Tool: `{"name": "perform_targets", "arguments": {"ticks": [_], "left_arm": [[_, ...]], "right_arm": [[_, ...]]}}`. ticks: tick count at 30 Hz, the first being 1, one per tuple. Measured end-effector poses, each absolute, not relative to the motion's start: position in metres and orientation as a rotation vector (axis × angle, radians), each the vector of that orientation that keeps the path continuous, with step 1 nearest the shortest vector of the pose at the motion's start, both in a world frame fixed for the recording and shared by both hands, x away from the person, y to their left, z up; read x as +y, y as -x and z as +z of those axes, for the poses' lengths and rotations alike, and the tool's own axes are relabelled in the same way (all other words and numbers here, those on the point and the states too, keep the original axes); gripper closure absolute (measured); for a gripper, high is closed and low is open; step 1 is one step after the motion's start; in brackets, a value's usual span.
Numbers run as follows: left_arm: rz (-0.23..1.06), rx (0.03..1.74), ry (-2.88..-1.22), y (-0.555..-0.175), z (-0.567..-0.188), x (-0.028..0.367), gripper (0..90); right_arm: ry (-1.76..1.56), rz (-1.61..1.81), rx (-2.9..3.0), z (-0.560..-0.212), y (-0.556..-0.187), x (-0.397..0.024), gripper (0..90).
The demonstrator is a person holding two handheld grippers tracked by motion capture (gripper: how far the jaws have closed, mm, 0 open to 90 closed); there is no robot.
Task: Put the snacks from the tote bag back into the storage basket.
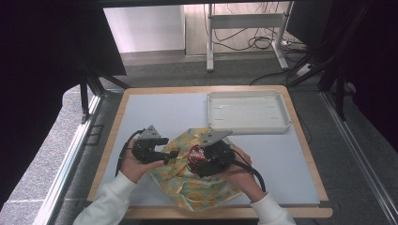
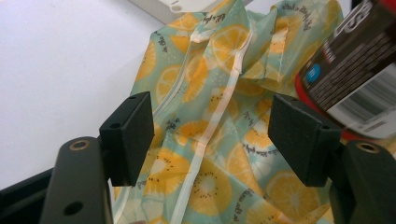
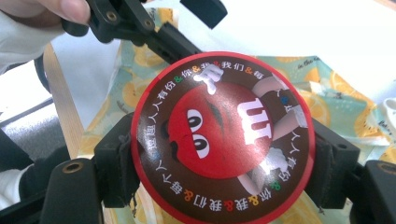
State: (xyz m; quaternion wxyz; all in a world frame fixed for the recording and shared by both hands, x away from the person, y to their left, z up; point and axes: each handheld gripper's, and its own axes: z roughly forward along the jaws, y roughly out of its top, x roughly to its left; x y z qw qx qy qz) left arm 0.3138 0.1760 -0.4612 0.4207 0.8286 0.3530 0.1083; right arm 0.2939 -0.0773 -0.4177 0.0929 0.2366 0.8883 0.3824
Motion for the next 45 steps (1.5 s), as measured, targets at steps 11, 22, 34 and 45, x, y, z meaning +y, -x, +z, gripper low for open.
{"name": "perform_targets", "arguments": {"ticks": [11,22,34,45], "left_arm": [[0.285,0.911,-2.060,-0.314,-0.460,0.179,32.1],[0.286,0.933,-2.031,-0.320,-0.454,0.183,32.1],[0.277,0.910,-2.059,-0.320,-0.456,0.178,32.1],[0.283,0.916,-2.059,-0.320,-0.457,0.179,32.0]], "right_arm": [[-0.681,1.183,2.619,-0.407,-0.298,-0.076,25.4],[-0.690,1.236,2.578,-0.394,-0.307,-0.085,25.4],[-0.738,1.240,2.527,-0.382,-0.322,-0.093,25.4],[-0.758,1.258,2.494,-0.370,-0.334,-0.098,25.4]]}}
